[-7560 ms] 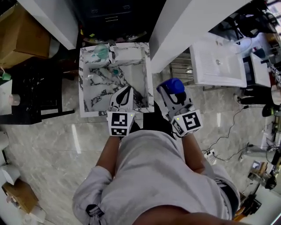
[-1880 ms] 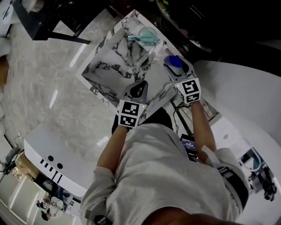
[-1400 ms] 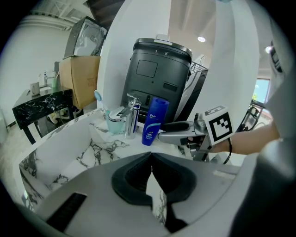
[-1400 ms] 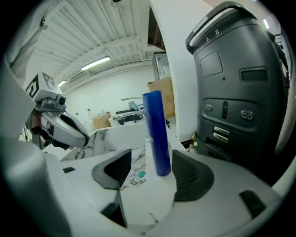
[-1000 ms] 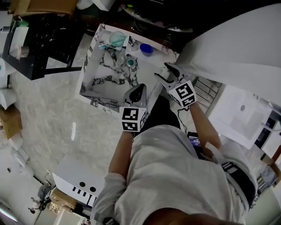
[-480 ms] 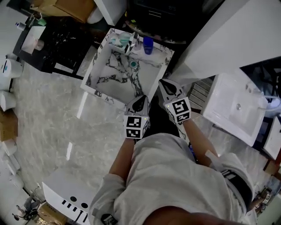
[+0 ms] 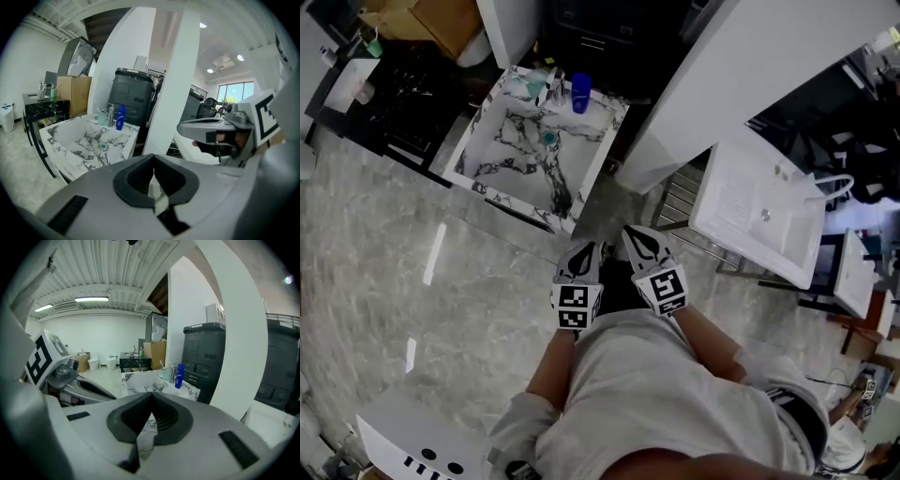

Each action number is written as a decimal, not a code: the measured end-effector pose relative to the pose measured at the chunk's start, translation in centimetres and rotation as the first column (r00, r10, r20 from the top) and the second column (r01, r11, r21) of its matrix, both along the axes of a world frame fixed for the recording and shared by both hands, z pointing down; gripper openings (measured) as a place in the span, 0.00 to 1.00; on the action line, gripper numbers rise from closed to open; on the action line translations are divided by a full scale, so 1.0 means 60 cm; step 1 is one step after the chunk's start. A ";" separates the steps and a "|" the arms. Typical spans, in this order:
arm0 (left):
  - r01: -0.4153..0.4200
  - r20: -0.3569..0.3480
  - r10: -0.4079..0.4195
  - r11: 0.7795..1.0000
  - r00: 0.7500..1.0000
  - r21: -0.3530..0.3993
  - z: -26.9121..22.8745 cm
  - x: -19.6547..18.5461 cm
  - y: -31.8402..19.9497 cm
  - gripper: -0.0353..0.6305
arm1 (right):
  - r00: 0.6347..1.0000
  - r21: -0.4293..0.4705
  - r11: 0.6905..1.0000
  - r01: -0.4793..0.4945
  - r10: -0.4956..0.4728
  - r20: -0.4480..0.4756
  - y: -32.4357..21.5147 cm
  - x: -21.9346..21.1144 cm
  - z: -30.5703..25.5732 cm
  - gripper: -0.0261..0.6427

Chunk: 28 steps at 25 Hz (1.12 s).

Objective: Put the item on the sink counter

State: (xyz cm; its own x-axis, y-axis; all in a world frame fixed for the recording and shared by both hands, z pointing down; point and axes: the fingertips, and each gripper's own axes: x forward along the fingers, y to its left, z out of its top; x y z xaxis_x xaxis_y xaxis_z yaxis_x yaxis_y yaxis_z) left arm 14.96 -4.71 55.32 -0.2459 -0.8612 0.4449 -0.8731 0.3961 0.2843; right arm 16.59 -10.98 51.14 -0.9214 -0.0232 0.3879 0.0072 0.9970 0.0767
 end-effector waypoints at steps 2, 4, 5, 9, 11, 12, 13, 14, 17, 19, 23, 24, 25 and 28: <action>0.000 0.023 -0.001 1.000 1.000 0.007 -0.014 0.006 0.006 0.07 | 1.000 0.022 1.000 0.000 0.000 0.018 -0.005 0.008 -0.023 0.05; 0.033 0.060 -0.034 0.999 0.998 0.020 -0.039 0.000 0.013 0.07 | 0.999 0.050 0.999 0.000 -0.002 0.051 -0.011 0.015 -0.050 0.05; 0.058 0.093 -0.060 0.998 0.994 0.028 -0.056 -0.007 0.015 0.07 | 0.997 0.068 0.998 0.000 -0.006 0.074 -0.016 0.015 -0.065 0.05; 0.166 0.262 -0.179 0.984 0.948 0.071 -0.126 -0.015 0.015 0.07 | 0.986 0.113 0.993 0.025 -0.043 0.161 -0.020 0.017 -0.107 0.05; 0.239 0.266 -0.263 0.964 0.927 0.117 -0.155 -0.001 0.022 0.07 | 0.979 0.114 0.992 0.061 -0.082 0.189 -0.008 0.030 -0.133 0.05; 0.283 0.255 -0.312 0.948 0.915 0.146 -0.169 0.006 0.027 0.07 | 0.972 0.114 0.990 0.078 -0.101 0.211 -0.005 0.039 -0.151 0.05; 0.323 0.247 -0.358 0.931 0.900 0.173 -0.184 0.013 0.035 0.07 | 0.965 0.116 0.989 0.093 -0.118 0.233 -0.004 0.048 -0.169 0.05; 0.355 0.250 -0.396 0.915 0.884 0.194 -0.199 0.017 0.042 0.07 | 0.958 0.117 0.987 0.109 -0.136 0.252 -0.005 0.056 -0.185 0.05; 0.399 0.300 -0.450 0.891 0.841 0.218 -0.237 0.028 0.064 0.07 | 0.942 0.118 0.981 0.157 -0.184 0.280 0.000 0.083 -0.216 0.05; 0.408 0.323 -0.464 0.884 0.825 0.228 -0.254 0.049 0.076 0.07 | 0.933 0.114 0.978 0.175 -0.202 0.297 0.007 0.110 -0.234 0.05; 0.428 0.363 -0.507 0.860 0.782 0.278 -0.289 0.094 0.092 0.07 | 0.902 0.121 0.963 0.242 -0.269 0.338 0.025 0.134 -0.260 0.05; 0.444 0.364 -0.523 0.851 0.771 0.282 -0.290 0.105 0.099 0.07 | 0.897 0.121 0.959 0.256 -0.282 0.339 0.031 0.137 -0.260 0.05; 0.461 0.359 -0.539 0.841 0.762 0.284 -0.289 0.116 0.108 0.07 | 0.894 0.118 0.956 0.268 -0.292 0.339 0.036 0.140 -0.258 0.05; 0.504 0.343 -0.575 0.817 0.743 0.279 -0.281 0.144 0.129 0.07 | 0.885 0.108 0.947 0.304 -0.322 0.337 0.053 0.150 -0.253 0.05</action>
